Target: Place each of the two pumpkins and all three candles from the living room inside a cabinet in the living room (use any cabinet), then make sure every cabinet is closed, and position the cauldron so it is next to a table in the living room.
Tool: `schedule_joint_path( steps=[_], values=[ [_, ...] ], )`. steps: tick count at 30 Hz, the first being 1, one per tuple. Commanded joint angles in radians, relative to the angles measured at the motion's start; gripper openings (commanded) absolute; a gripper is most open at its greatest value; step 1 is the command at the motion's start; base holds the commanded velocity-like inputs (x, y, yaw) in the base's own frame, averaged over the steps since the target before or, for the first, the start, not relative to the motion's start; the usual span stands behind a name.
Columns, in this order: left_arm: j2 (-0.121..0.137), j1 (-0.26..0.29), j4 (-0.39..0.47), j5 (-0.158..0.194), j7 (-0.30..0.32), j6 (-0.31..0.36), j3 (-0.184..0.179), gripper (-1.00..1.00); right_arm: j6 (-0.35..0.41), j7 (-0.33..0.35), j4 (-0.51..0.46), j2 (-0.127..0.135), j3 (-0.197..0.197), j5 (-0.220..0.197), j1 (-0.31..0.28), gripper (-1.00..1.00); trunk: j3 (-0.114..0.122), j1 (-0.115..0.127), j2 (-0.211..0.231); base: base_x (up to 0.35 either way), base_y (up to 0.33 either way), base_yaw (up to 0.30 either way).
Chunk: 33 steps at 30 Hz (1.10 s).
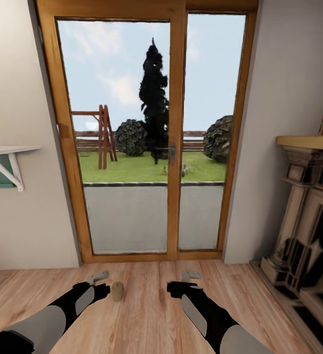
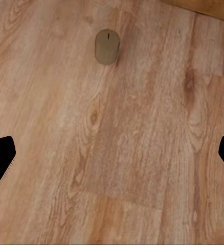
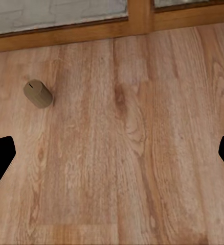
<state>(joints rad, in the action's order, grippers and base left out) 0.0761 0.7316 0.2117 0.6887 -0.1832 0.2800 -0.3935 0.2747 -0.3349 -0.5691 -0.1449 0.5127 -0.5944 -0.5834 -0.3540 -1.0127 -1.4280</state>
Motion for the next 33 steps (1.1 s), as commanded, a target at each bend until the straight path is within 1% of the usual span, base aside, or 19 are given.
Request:
schedule_joint_path(
  steps=[1, 17, 28, 33],
  values=[
    [0.001, 0.000, 0.003, 0.011, -0.007, 0.005, -0.008, 1.00, 0.003, -0.009, -0.002, 0.001, 0.006, -0.007, -0.001, 1.00, -0.001, -0.001, -0.001, 0.316, 0.145, 0.000],
    [0.001, 0.000, -0.021, 0.009, -0.005, 0.020, -0.008, 1.00, 0.004, -0.008, -0.004, -0.003, 0.008, -0.008, -0.001, 1.00, -0.002, -0.001, -0.001, 0.316, 0.145, 0.000],
    [0.001, 0.000, -0.021, 0.008, -0.005, 0.021, -0.008, 1.00, 0.016, -0.006, -0.003, -0.004, 0.009, -0.016, -0.001, 1.00, -0.016, -0.001, -0.001, 0.310, 0.150, 0.000],
    [0.001, 0.000, -0.021, 0.008, -0.005, 0.022, -0.008, 1.00, 0.016, -0.006, -0.003, -0.004, 0.009, -0.012, -0.001, 1.00, -0.019, -0.001, -0.001, 0.221, 0.224, -0.028]
  ],
)
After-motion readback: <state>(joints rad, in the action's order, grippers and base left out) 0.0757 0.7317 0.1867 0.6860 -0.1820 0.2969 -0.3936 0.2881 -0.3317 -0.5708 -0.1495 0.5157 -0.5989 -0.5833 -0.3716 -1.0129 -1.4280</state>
